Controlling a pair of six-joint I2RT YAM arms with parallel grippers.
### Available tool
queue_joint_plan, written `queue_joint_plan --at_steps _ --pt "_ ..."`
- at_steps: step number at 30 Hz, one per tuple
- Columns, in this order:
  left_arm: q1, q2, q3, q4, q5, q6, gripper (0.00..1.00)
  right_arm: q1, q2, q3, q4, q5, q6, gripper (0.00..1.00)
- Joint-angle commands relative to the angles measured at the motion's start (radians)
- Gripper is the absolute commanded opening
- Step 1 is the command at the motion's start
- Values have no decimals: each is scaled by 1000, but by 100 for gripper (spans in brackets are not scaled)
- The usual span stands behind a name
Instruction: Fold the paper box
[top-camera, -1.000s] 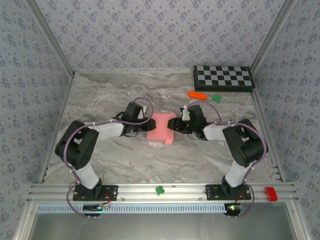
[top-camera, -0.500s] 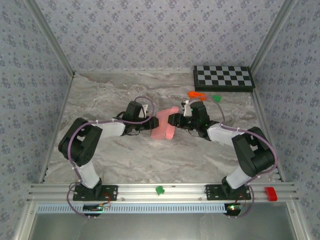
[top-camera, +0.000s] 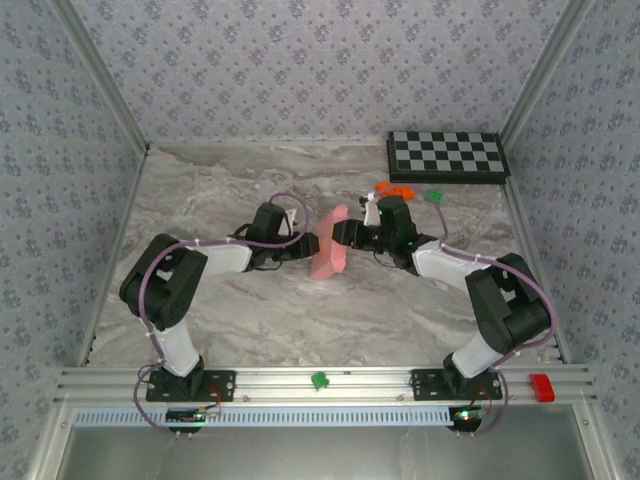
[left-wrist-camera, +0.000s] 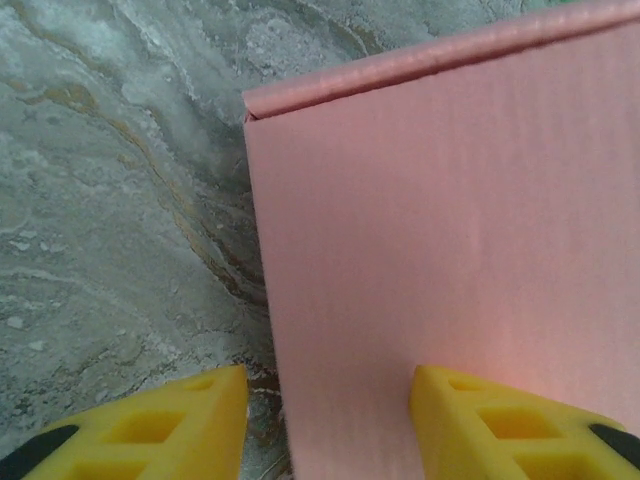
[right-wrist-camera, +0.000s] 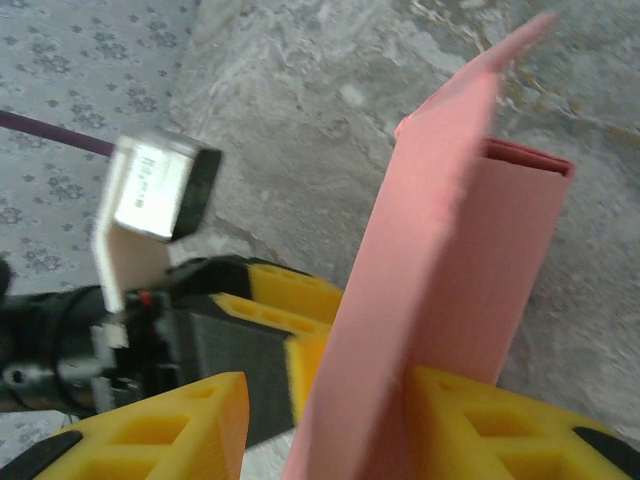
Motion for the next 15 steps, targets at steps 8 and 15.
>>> queue_joint_plan --at_steps 8,15 --pt "-10 3 -39 61 9 -31 49 51 14 78 -82 -52 -16 46" --pt "-3 -36 -39 27 -26 -20 49 62 -43 112 -200 53 -96 46"
